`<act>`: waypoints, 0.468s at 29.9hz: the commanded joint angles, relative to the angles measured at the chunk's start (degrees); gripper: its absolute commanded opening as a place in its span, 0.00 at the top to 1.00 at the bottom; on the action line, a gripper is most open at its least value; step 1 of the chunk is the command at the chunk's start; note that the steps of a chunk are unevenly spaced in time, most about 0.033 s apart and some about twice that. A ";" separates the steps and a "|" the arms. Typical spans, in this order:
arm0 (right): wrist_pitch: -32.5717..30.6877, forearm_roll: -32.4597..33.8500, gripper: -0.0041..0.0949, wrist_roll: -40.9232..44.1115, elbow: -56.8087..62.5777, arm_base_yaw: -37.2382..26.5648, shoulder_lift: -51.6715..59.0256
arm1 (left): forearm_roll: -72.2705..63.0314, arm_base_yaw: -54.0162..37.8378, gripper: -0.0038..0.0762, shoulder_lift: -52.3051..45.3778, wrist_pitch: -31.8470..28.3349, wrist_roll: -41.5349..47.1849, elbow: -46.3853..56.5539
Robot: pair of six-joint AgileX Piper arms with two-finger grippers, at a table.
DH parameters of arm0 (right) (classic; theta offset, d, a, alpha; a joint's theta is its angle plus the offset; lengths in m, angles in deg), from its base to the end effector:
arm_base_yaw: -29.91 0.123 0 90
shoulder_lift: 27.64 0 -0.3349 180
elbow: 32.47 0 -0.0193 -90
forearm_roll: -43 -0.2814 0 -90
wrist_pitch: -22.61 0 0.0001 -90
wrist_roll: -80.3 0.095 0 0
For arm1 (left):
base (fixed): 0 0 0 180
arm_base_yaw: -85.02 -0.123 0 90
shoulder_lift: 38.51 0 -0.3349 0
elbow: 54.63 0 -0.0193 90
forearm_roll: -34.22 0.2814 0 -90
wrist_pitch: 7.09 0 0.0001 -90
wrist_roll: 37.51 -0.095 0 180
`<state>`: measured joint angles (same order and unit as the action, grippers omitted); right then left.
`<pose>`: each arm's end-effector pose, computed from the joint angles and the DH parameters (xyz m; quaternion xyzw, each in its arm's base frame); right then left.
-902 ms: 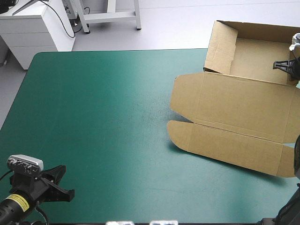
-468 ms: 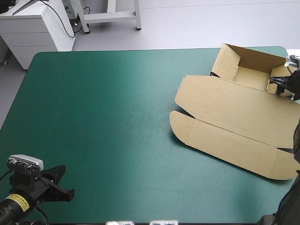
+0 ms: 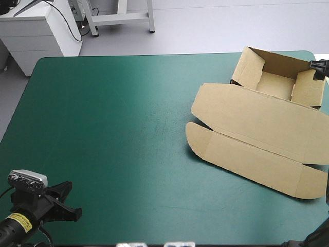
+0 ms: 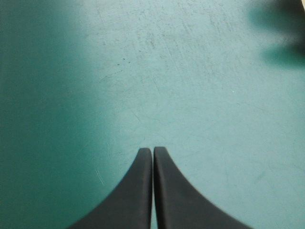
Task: Fold the box
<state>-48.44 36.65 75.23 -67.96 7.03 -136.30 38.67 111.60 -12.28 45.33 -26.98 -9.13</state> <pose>0.3965 -0.1566 0.4636 0.1481 0.9386 -0.0203 0.3110 0.0377 -0.0123 0.3244 0.1297 0.8733 -0.1126 0.4558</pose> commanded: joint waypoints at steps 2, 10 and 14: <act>-0.64 -4.31 0.90 -2.75 5.41 1.10 11.99 | -0.02 0.31 0.96 0.42 -4.12 0.22 -1.21; 3.43 -14.37 0.96 -10.30 23.36 6.45 26.68 | 0.19 0.31 0.96 0.42 -4.00 0.63 -1.21; 3.67 -13.89 0.96 -12.24 31.01 11.95 33.69 | 0.15 0.31 0.96 0.42 -4.00 0.63 -1.21</act>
<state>-47.45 24.32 65.10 -39.80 16.03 -108.69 38.67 111.60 -12.28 45.17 -26.93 -9.13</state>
